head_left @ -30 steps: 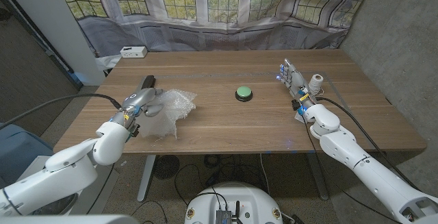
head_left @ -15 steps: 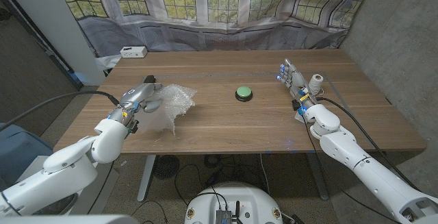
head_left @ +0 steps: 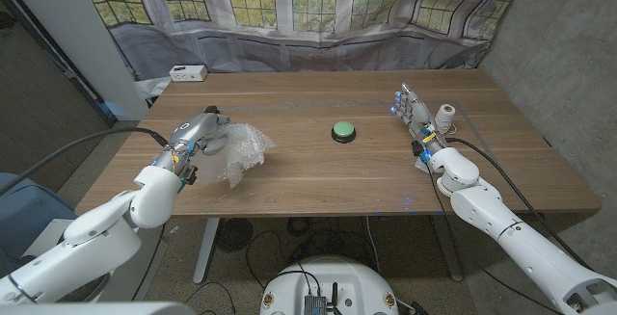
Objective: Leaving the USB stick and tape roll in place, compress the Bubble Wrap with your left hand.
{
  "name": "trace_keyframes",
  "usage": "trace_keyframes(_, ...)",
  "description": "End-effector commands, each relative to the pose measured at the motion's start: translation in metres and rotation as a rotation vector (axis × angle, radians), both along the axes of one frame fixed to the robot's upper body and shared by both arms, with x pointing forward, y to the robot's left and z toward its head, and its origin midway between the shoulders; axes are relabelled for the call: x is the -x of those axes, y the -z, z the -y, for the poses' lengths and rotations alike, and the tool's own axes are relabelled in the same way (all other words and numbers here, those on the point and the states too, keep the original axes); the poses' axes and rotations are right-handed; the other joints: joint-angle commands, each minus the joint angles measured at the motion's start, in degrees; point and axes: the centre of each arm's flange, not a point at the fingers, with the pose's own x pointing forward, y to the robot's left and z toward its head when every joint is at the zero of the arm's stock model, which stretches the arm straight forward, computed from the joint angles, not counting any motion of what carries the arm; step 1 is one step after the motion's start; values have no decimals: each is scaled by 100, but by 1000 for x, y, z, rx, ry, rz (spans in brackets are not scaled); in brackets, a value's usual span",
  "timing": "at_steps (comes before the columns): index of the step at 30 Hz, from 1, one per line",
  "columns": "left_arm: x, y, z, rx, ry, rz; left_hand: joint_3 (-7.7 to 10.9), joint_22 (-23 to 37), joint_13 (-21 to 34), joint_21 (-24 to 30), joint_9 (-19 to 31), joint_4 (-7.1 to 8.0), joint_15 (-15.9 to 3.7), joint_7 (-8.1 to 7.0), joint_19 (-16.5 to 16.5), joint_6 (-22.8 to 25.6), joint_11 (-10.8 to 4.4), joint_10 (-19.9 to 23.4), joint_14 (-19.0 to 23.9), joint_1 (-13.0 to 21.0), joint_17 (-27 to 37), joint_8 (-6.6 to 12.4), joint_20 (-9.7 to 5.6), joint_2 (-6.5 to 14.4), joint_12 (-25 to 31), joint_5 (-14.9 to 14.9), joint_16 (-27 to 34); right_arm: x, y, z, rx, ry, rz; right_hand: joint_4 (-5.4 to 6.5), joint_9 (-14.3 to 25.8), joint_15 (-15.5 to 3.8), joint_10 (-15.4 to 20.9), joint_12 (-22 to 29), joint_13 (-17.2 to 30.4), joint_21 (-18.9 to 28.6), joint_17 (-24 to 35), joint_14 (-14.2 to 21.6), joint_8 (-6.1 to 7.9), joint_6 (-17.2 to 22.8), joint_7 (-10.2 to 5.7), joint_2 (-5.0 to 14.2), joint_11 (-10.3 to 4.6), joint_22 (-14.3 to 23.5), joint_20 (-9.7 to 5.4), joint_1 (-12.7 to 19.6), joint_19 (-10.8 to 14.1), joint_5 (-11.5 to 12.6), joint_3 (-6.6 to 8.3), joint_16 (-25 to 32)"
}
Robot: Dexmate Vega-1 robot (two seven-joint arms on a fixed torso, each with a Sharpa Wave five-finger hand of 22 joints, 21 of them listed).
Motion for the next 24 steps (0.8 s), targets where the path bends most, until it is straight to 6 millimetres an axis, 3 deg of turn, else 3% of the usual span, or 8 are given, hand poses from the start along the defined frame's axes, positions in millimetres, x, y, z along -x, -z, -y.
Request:
trace_keyframes(1, -2, 2, 2, 47, 1, 6, 43, -26, 71, 167, -58, -39, -434, 124, 332, 366, 63, 276, 601, 271, 12, 50, -367, 25, 83, 16, 81, 2, 0, 2, -2, 2, 4, 5, 18, 34, 27, -1, 25, 0, 28, -6, -20, 46, -5, -1, 30, 30, 36, 20, -1, 8, 50, -4)
trace_keyframes(9, -2, 2, 4, 46, -10, 4, 31, -39, 165, 355, -162, -21, -453, 168, 495, 614, 52, 437, 909, 385, -12, -24, -475, -90, 120, 54, 129, 1, 1, 2, 0, 0, -5, 4, 18, 36, 28, -1, 25, 2, 28, -4, -19, 50, -2, 0, 28, 30, 30, 21, 2, 9, 51, -4)
trace_keyframes(14, -2, 2, 4, 46, -13, 13, 41, -49, 256, 314, -181, 58, -419, 114, 120, 392, 47, 281, 613, 363, -33, -224, -338, -27, 31, 82, -54, 0, 0, 2, 1, 0, -3, 6, 18, 33, 25, -2, 25, 1, 29, -9, -19, 49, -5, 5, 33, 30, 33, 21, -1, 9, 53, -5)
trace_keyframes(19, -3, 0, 3, 45, -19, -3, -81, -44, 263, 375, -158, 159, -304, 39, -196, -47, 92, -103, 198, 79, -16, -534, -202, 13, -252, 81, -257, -1, 0, 1, 3, -5, -5, 7, 18, 34, 27, -2, 25, 1, 29, -8, -20, 48, -7, 5, 36, 30, 30, 20, 0, 9, 53, -4)
trace_keyframes(24, -4, -5, 4, 25, -31, -25, -160, -65, 174, 330, -139, 253, -103, 111, -570, -398, 159, -414, -179, -309, -88, -764, 22, -17, -528, 87, -508, -2, -1, 2, 0, -1, 0, 4, 18, 37, 28, -2, 26, 0, 28, -8, -20, 47, -6, 3, 40, 30, 32, 22, -3, 9, 53, -5)
